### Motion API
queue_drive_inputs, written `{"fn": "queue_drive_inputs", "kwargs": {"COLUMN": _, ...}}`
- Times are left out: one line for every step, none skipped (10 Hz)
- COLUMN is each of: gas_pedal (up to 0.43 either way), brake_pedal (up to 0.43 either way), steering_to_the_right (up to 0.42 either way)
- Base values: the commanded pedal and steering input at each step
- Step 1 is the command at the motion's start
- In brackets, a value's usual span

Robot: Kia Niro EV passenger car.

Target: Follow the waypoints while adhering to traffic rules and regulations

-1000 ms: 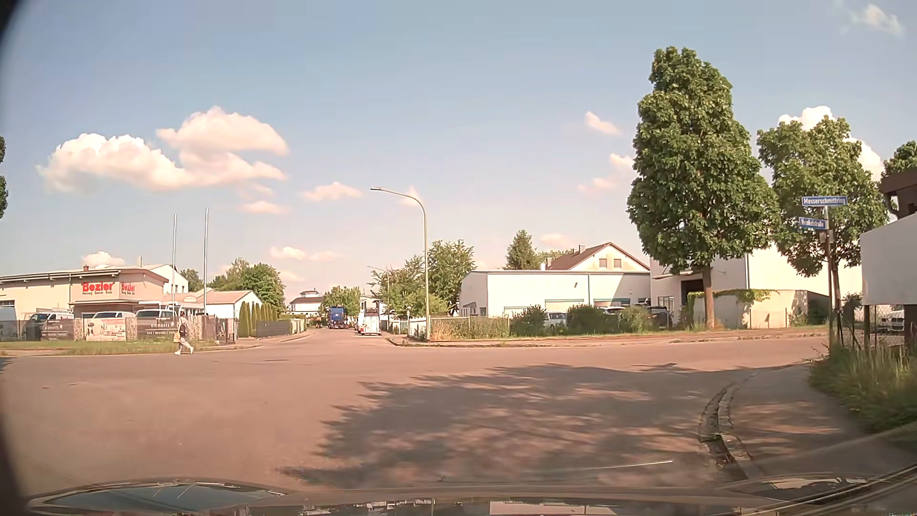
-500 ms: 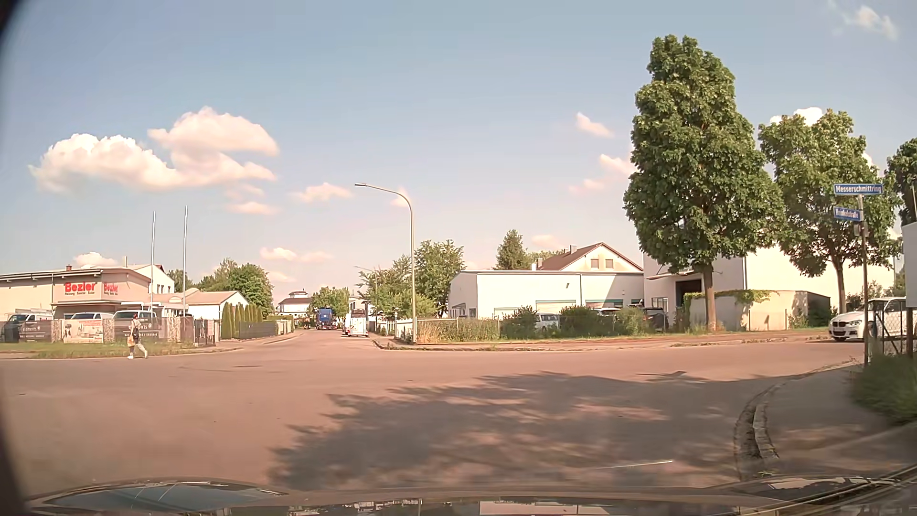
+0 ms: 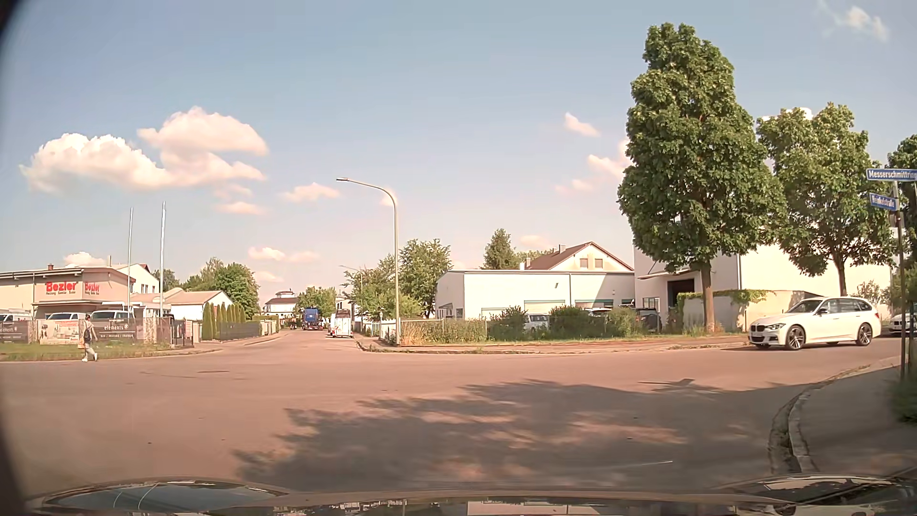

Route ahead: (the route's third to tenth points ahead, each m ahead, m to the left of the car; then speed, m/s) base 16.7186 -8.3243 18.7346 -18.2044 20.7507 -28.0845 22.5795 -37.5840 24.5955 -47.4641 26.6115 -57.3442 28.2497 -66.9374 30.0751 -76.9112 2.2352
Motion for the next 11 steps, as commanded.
{"fn": "queue_drive_inputs", "kwargs": {"gas_pedal": 0.0, "brake_pedal": 0.03, "steering_to_the_right": 0.084}}
{"fn": "queue_drive_inputs", "kwargs": {"gas_pedal": 0.0, "brake_pedal": 0.03, "steering_to_the_right": 0.091}}
{"fn": "queue_drive_inputs", "kwargs": {"gas_pedal": 0.0, "brake_pedal": 0.024, "steering_to_the_right": 0.104}}
{"fn": "queue_drive_inputs", "kwargs": {"gas_pedal": 0.0, "brake_pedal": 0.03, "steering_to_the_right": 0.116}}
{"fn": "queue_drive_inputs", "kwargs": {"gas_pedal": 0.0, "brake_pedal": 0.037, "steering_to_the_right": 0.129}}
{"fn": "queue_drive_inputs", "kwargs": {"gas_pedal": 0.0, "brake_pedal": 0.049, "steering_to_the_right": 0.143}}
{"fn": "queue_drive_inputs", "kwargs": {"gas_pedal": 0.0, "brake_pedal": 0.055, "steering_to_the_right": 0.156}}
{"fn": "queue_drive_inputs", "kwargs": {"gas_pedal": 0.0, "brake_pedal": 0.049, "steering_to_the_right": 0.166}}
{"fn": "queue_drive_inputs", "kwargs": {"gas_pedal": 0.0, "brake_pedal": 0.055, "steering_to_the_right": 0.181}}
{"fn": "queue_drive_inputs", "kwargs": {"gas_pedal": 0.0, "brake_pedal": 0.055, "steering_to_the_right": 0.195}}
{"fn": "queue_drive_inputs", "kwargs": {"gas_pedal": 0.0, "brake_pedal": 0.055, "steering_to_the_right": 0.202}}
